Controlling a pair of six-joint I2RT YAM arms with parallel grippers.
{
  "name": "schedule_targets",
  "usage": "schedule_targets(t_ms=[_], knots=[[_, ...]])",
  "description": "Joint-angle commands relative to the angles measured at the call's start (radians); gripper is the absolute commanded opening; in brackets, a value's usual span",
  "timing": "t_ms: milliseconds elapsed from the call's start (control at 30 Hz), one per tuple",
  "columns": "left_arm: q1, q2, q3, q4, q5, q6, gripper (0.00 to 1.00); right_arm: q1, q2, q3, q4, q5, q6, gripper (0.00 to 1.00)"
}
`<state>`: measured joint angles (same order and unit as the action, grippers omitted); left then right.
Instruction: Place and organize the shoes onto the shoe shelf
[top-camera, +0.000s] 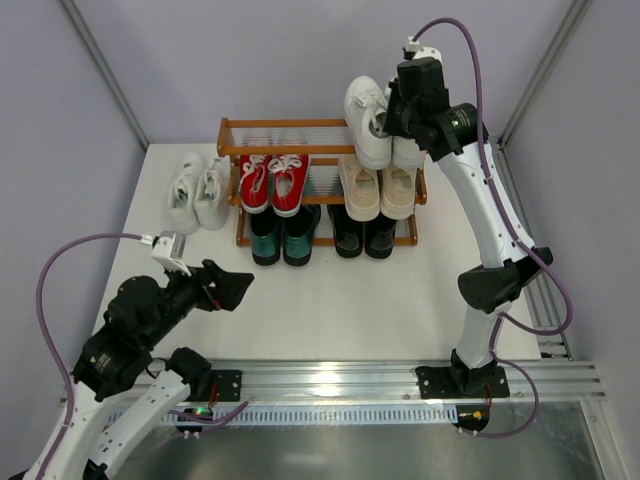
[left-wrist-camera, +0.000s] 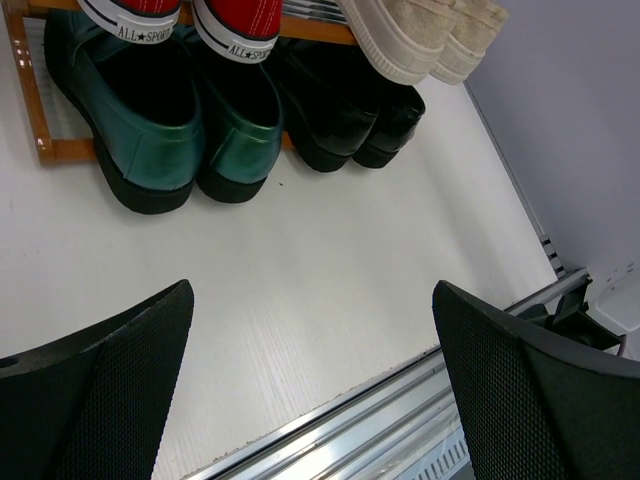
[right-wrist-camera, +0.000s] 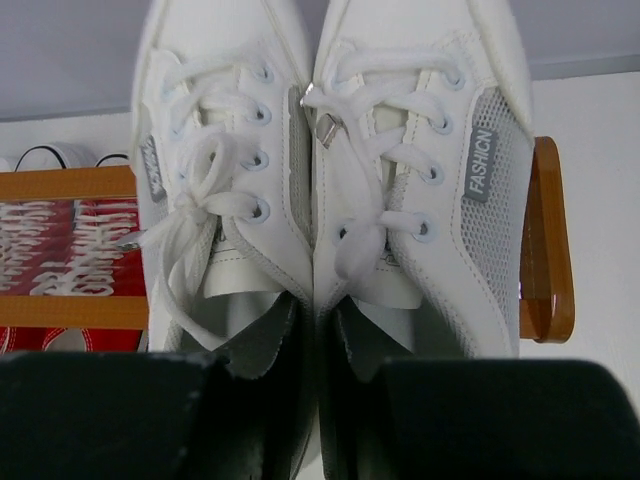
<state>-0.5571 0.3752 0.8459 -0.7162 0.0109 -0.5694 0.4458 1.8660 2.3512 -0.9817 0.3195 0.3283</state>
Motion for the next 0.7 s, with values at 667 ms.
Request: schedule_targets(t_ms=[667], knots=[[-0.003, -0.047, 0.045, -0.04, -0.052, 0.0, 1.0, -0.018, -0.054, -0.044, 0.163, 0.016, 0.003, 0.27]])
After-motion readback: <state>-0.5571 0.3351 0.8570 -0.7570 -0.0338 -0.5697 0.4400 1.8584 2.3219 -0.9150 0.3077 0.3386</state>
